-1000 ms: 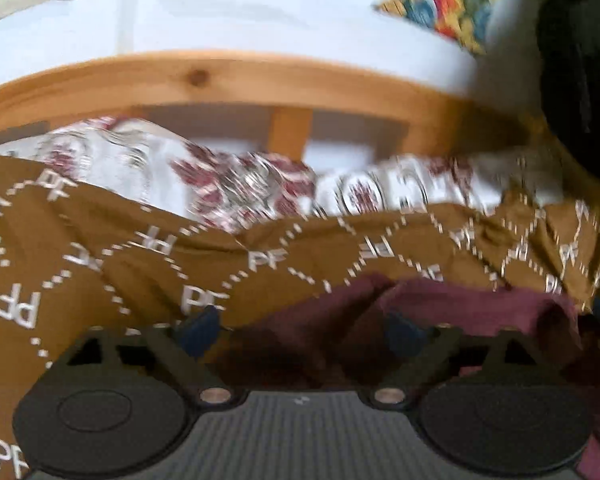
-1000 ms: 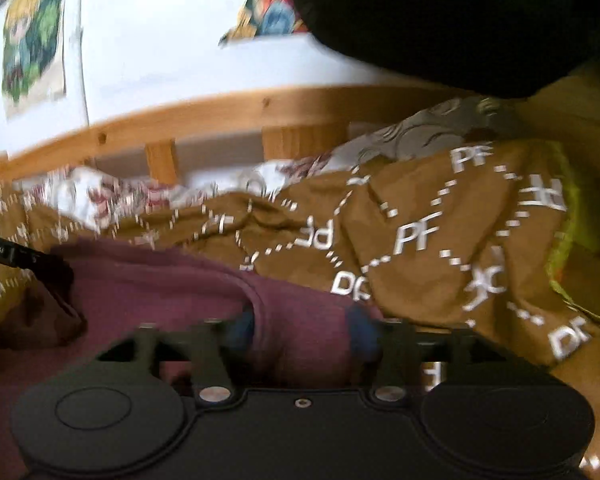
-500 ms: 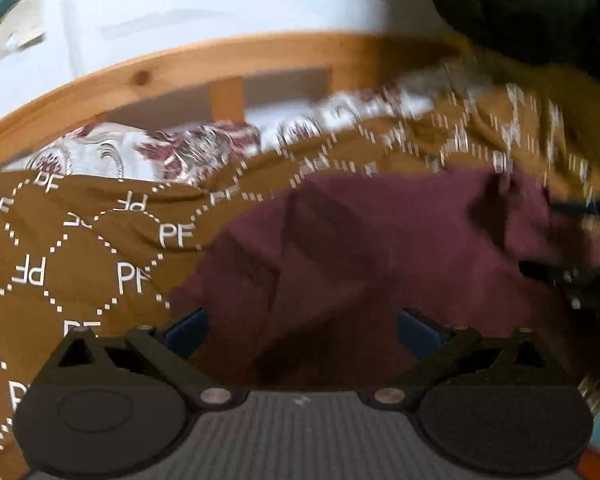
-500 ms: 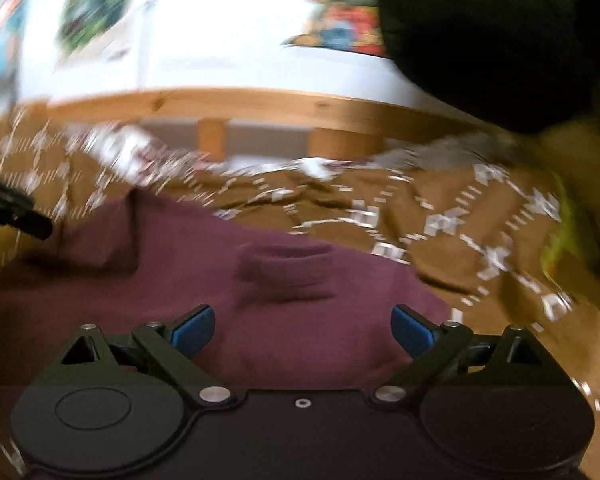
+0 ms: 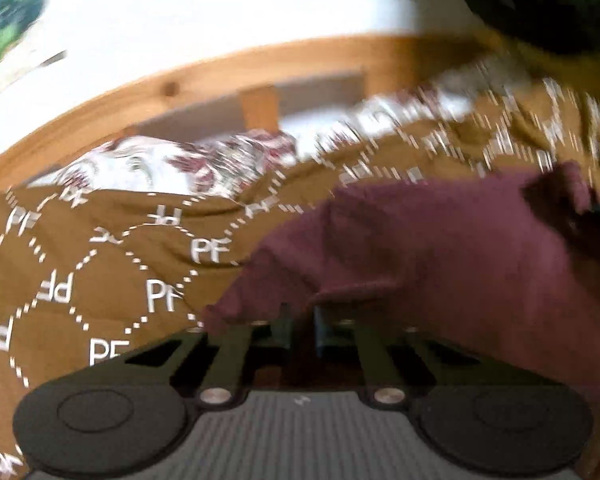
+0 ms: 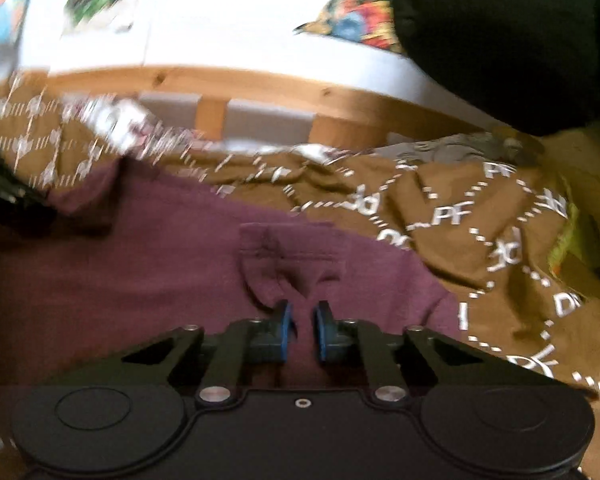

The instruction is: Fold small clothes

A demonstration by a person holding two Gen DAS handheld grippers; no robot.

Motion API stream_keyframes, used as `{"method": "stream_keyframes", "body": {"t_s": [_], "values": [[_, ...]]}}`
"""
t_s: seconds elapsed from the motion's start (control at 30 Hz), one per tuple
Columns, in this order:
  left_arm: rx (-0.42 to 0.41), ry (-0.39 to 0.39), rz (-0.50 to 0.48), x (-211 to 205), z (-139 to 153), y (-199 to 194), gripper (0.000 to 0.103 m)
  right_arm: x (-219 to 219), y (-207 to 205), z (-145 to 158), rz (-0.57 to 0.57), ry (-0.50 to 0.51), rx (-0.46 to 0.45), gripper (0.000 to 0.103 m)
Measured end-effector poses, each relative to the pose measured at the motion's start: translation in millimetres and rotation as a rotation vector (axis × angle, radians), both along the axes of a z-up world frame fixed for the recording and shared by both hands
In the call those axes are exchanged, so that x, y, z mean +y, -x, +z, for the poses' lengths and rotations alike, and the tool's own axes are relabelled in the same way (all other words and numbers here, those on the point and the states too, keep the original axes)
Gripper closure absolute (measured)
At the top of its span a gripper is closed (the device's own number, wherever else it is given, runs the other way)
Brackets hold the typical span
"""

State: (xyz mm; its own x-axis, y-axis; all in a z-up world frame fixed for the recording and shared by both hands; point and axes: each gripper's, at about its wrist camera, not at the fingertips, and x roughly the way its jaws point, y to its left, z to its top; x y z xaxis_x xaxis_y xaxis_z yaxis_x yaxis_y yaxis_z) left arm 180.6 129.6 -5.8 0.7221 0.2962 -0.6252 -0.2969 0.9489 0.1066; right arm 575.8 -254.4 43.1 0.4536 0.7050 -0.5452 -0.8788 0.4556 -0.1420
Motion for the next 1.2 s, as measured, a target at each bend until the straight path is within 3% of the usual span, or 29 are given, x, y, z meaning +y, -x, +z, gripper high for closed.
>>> {"method": "stream_keyframes", "body": {"t_s": [0.17,0.3,0.43,0.5,0.53,0.57,0.63,0.7,0.77,0.93,1.0,1.13,1.2], "values": [[-0.022,0.060,0.160,25,-1,3,0.102,-22,-28,18,-0.148,-0.136,0.102,0.100],[0.014,0.094,0.265,45,-8,1,0.102,-30,-51,12,-0.238,-0.129,0.188,0.100],[0.037,0.129,0.308,53,-13,4,0.101,-30,-51,7,-0.271,-0.095,0.165,0.099],[0.041,0.129,0.323,54,-12,6,0.091,-30,-48,7,-0.289,-0.085,0.133,0.097],[0.037,0.132,0.325,53,-11,9,0.069,-31,-46,8,-0.301,-0.084,0.111,0.091],[0.029,0.135,0.328,52,-9,11,0.039,-32,-44,9,-0.310,-0.089,0.089,0.087],[-0.024,0.127,0.335,47,-3,19,0.020,-33,-40,12,-0.319,-0.101,0.044,0.080],[-0.074,0.116,0.317,41,4,27,0.017,-31,-37,15,-0.292,-0.093,0.015,0.063],[-0.071,0.118,0.291,36,8,31,0.015,-28,-34,14,-0.271,-0.074,-0.002,0.042],[-0.051,0.138,0.271,24,9,44,0.011,-20,-33,0,-0.308,0.030,-0.100,0.038],[-0.051,0.156,0.275,18,7,51,0.007,-24,-37,-2,-0.339,0.030,-0.106,0.028],[-0.024,0.205,0.264,13,-1,59,0.004,-29,-35,7,-0.359,0.004,-0.079,0.024],[-0.009,0.218,0.250,10,-3,61,0.003,-31,-26,13,-0.342,-0.010,-0.082,0.017]]}}
